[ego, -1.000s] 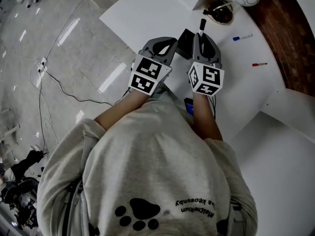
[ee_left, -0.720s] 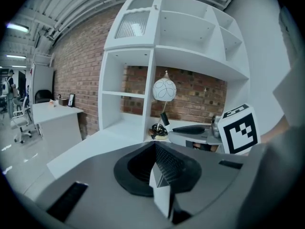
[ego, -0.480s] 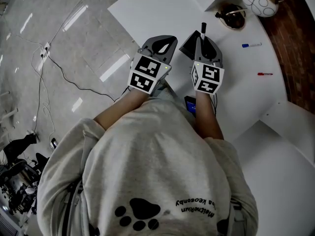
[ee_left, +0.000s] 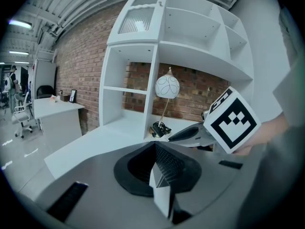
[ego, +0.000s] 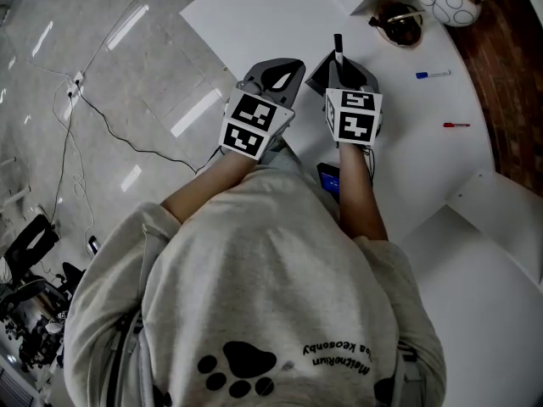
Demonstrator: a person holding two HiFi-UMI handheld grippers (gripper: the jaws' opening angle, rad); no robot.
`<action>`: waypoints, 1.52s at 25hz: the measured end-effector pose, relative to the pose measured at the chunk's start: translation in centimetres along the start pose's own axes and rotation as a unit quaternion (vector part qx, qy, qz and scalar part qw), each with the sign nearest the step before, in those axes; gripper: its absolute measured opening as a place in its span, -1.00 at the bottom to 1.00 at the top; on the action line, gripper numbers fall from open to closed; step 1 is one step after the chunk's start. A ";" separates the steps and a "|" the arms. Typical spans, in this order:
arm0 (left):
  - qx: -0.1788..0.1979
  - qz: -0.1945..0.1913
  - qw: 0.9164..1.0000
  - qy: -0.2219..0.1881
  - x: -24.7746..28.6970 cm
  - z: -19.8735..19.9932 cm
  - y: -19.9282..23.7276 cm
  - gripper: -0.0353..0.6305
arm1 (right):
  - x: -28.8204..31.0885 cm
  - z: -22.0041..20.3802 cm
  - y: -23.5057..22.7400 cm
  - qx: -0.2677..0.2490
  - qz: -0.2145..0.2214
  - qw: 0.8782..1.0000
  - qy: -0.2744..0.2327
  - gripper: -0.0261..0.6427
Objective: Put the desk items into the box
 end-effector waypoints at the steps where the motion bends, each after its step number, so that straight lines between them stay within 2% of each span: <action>1: -0.001 0.000 1.000 0.001 0.1 0.0 0.0 -0.88 | 0.1 0.0 0.0 0.000 0.004 1.000 0.009 -0.70; 10: -0.002 -0.009 1.000 0.003 0.9 0.4 0.0 -0.88 | 0.6 -0.1 0.6 0.020 0.052 0.996 0.076 -0.69; 16: 0.002 -0.018 1.000 0.000 0.8 0.8 -0.2 -0.88 | -0.3 0.3 0.5 0.052 0.055 0.996 0.054 -0.59; 21: 0.009 -0.032 0.999 -0.001 0.7 1.0 -0.8 -0.88 | -2.2 0.8 0.2 0.054 0.003 0.998 -0.014 -0.58; 26: 0.020 -0.049 0.999 -0.004 0.6 1.0 -1.9 -0.88 | -4.6 0.7 0.1 0.046 -0.064 0.994 -0.077 -0.58; 32: 0.036 -0.073 0.997 -0.011 0.2 1.5 -3.5 -0.88 | -7.1 0.8 -0.1 0.052 -0.120 0.985 -0.117 -0.77; 38: 0.049 -0.094 0.994 -0.020 -0.2 2.2 -4.9 -0.88 | -9.6 1.4 -0.6 0.076 -0.140 0.976 -0.146 -0.85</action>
Point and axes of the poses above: the fingertips, and each gripper's own axes: x forward along the fingers, y to its left, z out of its top, the point moved 4 cm from there along -x, backward along the fingers, and after that the axes turned 7 degrees about -x, right-handed, at the moved point
